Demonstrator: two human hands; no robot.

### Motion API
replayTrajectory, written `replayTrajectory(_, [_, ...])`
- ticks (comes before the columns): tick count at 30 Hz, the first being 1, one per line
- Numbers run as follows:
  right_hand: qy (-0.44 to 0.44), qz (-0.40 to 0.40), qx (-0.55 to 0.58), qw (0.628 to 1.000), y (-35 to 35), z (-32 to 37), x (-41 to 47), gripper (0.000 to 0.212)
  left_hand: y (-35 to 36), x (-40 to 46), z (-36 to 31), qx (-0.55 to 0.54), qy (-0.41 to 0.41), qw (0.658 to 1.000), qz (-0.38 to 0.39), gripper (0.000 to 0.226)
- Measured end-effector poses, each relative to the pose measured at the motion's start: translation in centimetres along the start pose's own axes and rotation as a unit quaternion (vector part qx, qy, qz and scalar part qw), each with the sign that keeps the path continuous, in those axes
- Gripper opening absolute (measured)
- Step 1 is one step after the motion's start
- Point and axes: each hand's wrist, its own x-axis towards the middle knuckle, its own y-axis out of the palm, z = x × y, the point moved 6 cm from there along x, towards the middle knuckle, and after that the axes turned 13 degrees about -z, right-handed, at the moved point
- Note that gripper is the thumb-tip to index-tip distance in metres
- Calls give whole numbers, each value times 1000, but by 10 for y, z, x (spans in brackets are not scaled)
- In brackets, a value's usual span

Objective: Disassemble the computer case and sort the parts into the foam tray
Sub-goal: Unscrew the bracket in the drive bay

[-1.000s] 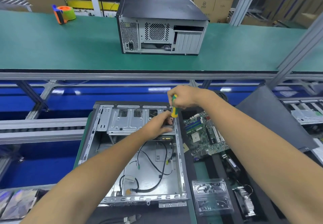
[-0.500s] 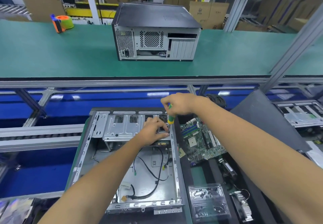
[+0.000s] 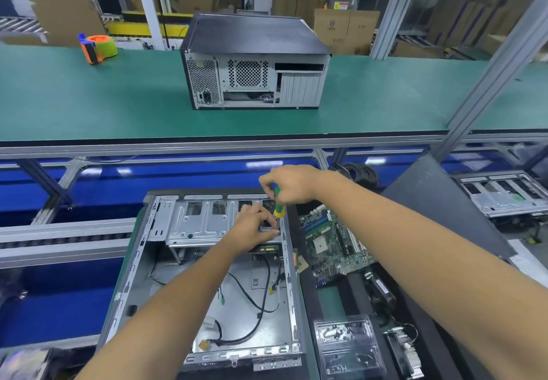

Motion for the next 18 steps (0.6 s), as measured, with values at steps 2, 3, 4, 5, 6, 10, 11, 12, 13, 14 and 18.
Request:
replayTrajectory(2, [5, 4, 30, 1000, 2, 3, -2, 21, 0, 0, -1, -4, 2, 1000, -1, 13])
replayTrajectory(3, [4, 8, 27, 1000, 3, 4, -3, 20, 0, 0, -1, -7, 3, 1000, -2, 13])
replayTrajectory(4, [5, 11, 6, 1000, 4, 5, -2, 16, -1, 0, -2, -8, 2, 1000, -4, 12])
replayTrajectory(5, [2, 7, -36, 999, 3, 6, -1, 12, -1, -1, -2, -8, 2, 1000, -4, 12])
replayTrajectory(6, [-2, 2, -94, 996, 1, 6, 1, 15, -1, -1, -2, -6, 2, 1000, -4, 12])
replayTrajectory(10, [-22, -12, -166, 986, -1, 10, 4, 19, -2, -2, -3, -4, 5, 1000, -6, 15])
replayTrajectory(11, [-26, -8, -150, 988, -1, 11, 4, 17, -2, -2, -4, -3, 6, 1000, -6, 15])
replayTrajectory(12, [-21, -2, -116, 993, -1, 11, 4, 12, -2, -2, -4, -1, 6, 1000, -6, 16])
replayTrajectory(13, [-15, 4, -71, 997, -2, 11, 2, 6, -2, -2, -4, 2, 7, 1000, -5, 16])
replayTrajectory(14, [-8, 9, -27, 1000, -2, 11, 2, 9, -2, -2, -4, 4, 6, 1000, -4, 17])
replayTrajectory(18, [6, 32, -66, 997, -1, 13, 0, 17, -2, -1, -4, 1, 5, 1000, 1, 15])
